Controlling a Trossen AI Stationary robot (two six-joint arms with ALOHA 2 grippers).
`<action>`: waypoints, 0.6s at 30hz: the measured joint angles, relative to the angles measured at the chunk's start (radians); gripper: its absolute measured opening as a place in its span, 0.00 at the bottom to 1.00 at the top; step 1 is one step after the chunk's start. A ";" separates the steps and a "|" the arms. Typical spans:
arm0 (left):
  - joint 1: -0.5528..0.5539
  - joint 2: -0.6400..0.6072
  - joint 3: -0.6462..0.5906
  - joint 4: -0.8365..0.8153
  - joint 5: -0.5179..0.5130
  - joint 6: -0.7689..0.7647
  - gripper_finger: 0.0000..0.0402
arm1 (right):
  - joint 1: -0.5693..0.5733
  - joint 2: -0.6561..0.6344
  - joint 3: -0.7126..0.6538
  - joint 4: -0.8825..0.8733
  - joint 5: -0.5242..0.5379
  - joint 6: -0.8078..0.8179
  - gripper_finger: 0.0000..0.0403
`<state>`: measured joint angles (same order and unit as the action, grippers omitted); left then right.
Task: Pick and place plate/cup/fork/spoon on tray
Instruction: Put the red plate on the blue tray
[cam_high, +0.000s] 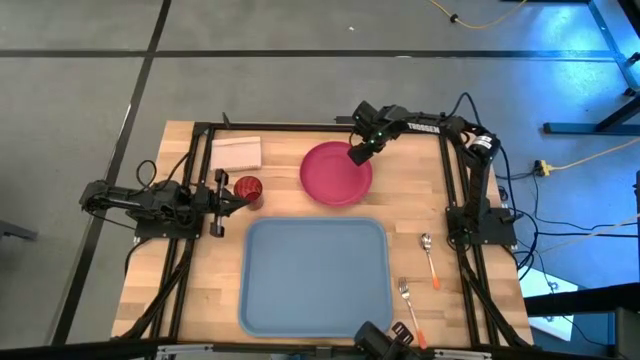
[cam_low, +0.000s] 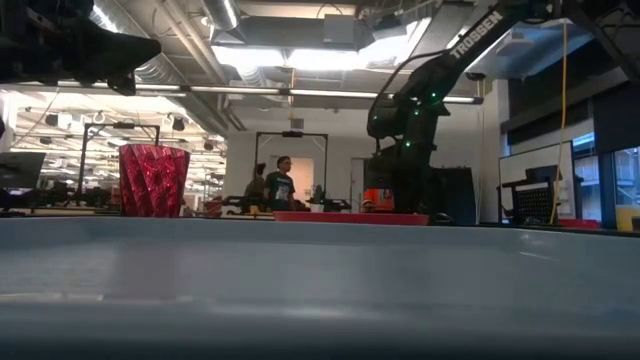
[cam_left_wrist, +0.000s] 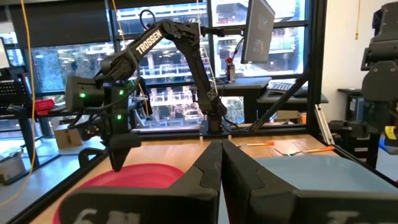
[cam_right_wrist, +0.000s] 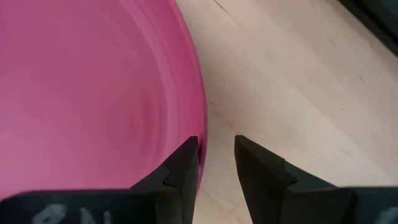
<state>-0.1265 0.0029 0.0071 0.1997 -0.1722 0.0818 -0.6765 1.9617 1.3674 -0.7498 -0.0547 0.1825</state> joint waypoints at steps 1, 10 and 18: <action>0.000 0.000 0.000 0.000 0.000 0.000 0.00 | 0.000 0.000 0.000 -0.001 0.000 0.000 0.27; 0.000 0.000 0.000 0.000 0.000 0.000 0.00 | 0.014 0.000 0.000 -0.003 -0.022 0.027 0.27; 0.000 0.000 0.000 0.000 0.001 0.000 0.00 | 0.063 0.000 0.000 -0.003 -0.028 0.022 0.27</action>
<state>-0.1266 0.0029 0.0072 0.1997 -0.1715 0.0818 -0.6133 1.9620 1.3674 -0.7532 -0.0826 0.2047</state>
